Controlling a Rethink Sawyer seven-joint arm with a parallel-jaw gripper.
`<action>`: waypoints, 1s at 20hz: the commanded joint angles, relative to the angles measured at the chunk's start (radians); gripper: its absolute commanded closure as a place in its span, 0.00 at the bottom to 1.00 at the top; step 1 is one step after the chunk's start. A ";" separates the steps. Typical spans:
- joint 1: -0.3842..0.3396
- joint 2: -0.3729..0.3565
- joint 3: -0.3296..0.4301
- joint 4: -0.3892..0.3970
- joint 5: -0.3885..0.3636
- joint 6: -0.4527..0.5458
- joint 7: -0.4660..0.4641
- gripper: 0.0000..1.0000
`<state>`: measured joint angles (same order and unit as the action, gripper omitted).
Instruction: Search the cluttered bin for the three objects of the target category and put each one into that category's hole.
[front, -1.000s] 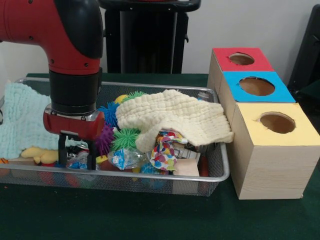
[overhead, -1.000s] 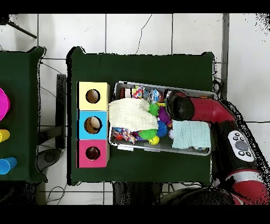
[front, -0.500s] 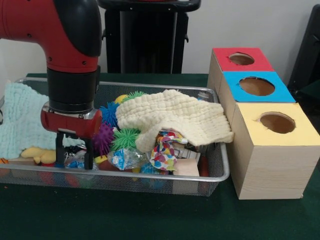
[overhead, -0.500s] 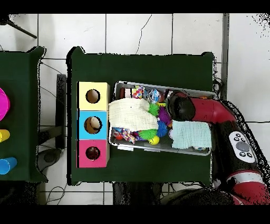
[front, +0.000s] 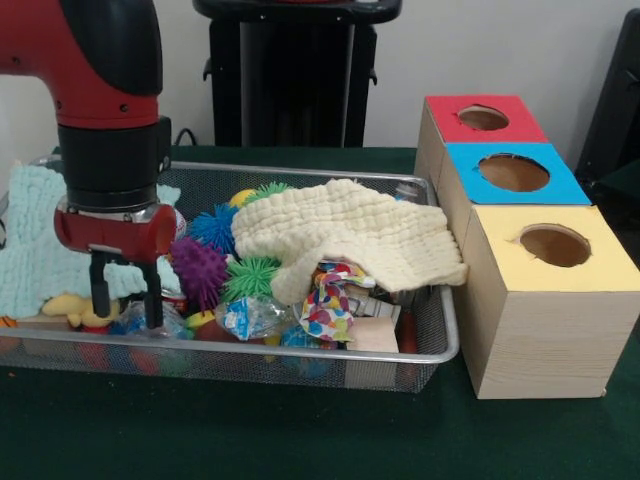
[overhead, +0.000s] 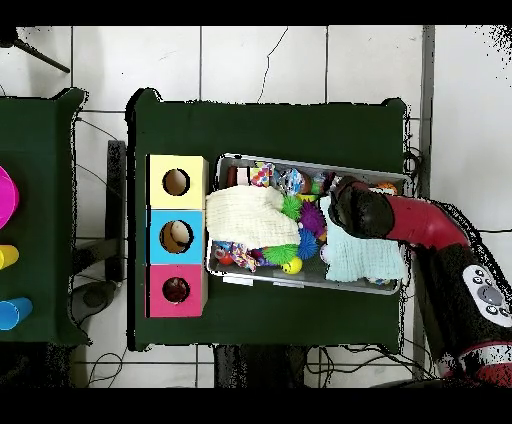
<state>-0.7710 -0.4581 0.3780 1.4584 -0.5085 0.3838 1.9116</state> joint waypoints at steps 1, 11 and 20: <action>-0.044 0.026 0.106 0.144 -0.043 -0.004 -0.118 0.00; 0.006 0.011 0.027 0.128 -0.042 0.077 -0.054 0.00; 0.013 0.033 -0.015 0.100 -0.073 0.058 -0.091 0.00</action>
<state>-0.7424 -0.4683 0.3829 1.5144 -0.5092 0.3785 1.9116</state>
